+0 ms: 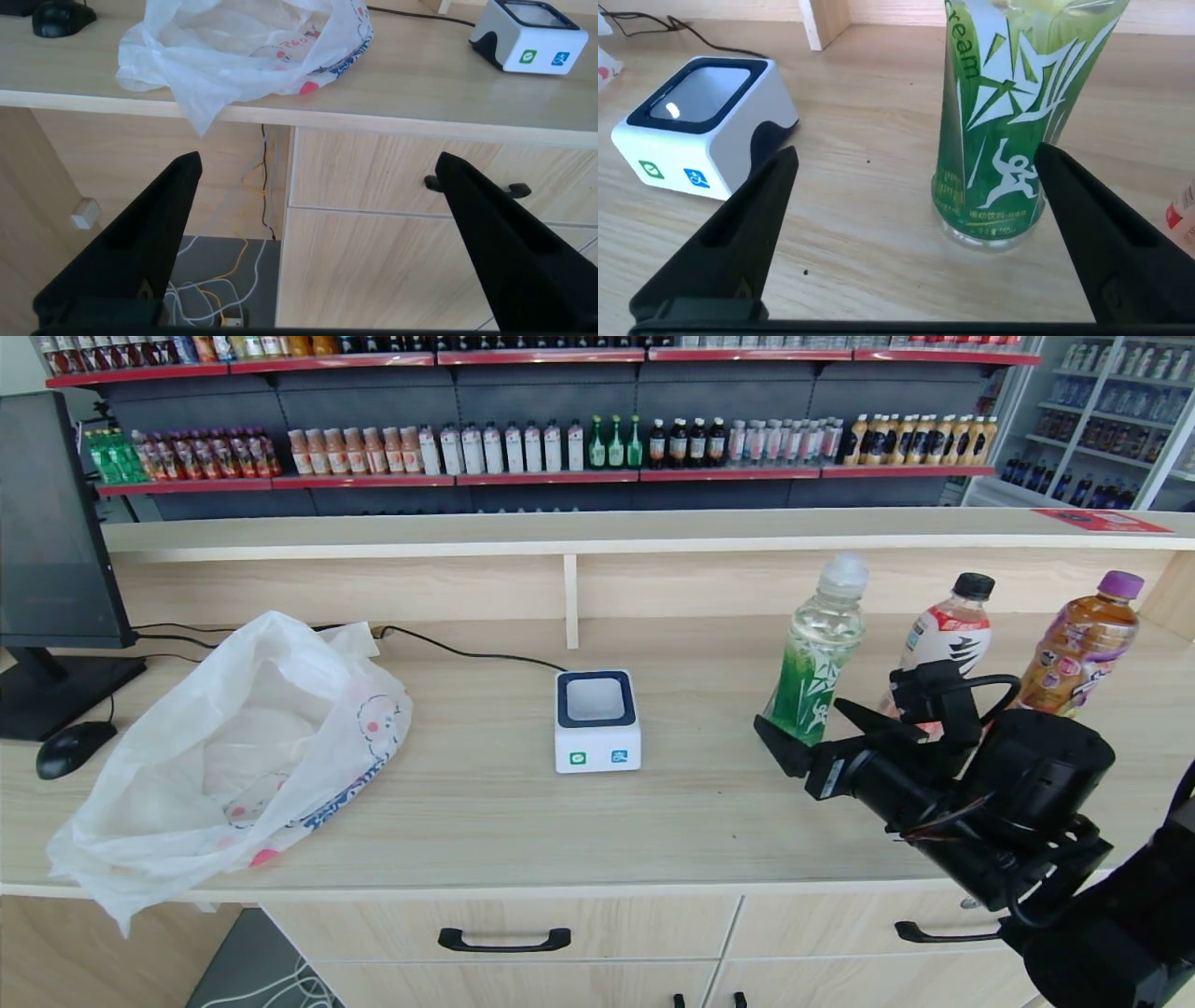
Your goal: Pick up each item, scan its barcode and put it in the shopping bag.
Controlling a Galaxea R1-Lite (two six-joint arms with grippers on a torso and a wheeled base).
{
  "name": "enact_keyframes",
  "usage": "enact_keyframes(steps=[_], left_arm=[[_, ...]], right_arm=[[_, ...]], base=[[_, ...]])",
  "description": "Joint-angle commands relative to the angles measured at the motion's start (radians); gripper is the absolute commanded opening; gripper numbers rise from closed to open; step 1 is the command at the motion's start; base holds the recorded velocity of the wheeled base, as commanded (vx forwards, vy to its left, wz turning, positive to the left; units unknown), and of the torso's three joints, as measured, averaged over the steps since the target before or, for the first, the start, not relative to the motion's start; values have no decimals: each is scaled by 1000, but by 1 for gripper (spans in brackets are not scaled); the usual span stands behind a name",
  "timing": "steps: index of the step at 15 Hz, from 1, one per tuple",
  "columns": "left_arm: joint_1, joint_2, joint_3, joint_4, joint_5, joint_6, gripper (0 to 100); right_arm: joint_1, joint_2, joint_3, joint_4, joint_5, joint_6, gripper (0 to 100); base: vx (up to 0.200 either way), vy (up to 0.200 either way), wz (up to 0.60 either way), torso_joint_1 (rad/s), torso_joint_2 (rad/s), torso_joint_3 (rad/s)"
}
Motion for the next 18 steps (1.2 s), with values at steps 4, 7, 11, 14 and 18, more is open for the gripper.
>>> enact_keyframes(steps=[4,7,11,14,18], left_arm=[[0,0,0,1,0,0,100],[0,0,0,-1,0,0,100],[0,0,0,1,0,0,100],[0,0,0,1,0,0,100],[0,0,0,1,0,0,100]], right_arm=[[-15,-1,-39,9,-43,-23,100],[-21,42,-111,12,-44,-46,100],[-20,95,-206,19,-105,-52,100],[-24,131,-254,21,-131,-52,100],[-40,170,-309,30,-136,-56,100]], base=[[0,0,0,0,0,0],[0,0,0,0,0,0],[0,0,0,0,0,0],[0,0,0,0,0,0],[0,0,0,0,0,0]])
